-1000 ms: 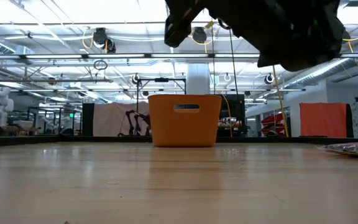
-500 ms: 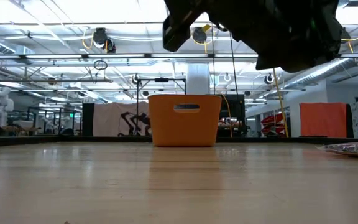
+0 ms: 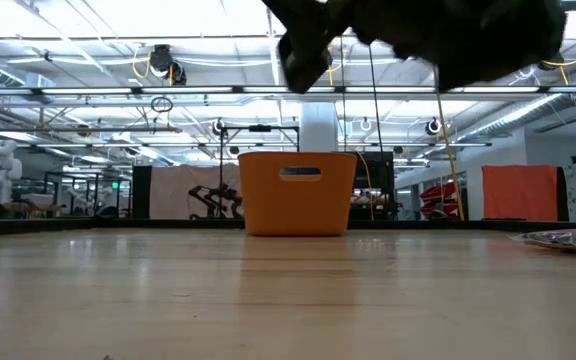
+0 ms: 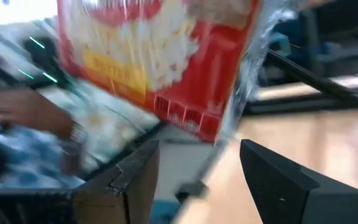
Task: Sort popcorn bags into baskets
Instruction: Put the bottom left red popcorn bag into the orange bin
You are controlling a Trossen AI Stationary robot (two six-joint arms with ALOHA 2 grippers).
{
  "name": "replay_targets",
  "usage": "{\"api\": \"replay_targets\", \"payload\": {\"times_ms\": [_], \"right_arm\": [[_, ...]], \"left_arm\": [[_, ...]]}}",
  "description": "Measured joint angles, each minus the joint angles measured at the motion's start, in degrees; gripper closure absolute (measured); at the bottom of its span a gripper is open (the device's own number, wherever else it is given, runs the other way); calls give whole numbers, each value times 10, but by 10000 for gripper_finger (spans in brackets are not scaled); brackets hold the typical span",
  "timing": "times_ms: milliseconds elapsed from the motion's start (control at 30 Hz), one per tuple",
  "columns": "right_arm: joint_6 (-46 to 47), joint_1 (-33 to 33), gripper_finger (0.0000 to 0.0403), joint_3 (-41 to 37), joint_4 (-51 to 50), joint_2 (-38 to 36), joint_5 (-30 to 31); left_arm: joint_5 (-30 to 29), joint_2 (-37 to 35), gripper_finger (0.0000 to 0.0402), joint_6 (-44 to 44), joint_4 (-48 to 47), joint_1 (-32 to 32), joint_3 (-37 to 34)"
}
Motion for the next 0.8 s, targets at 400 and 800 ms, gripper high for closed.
{"api": "replay_targets", "payload": {"times_ms": [400, 800], "right_arm": [[-454, 177, 186, 2, -287, -130, 568], [-843, 213, 186, 93, 98, 65, 724]], "left_arm": [[-9, 0, 398, 0, 27, 20, 0], [-66, 0, 397, -2, 52, 18, 0]]}}
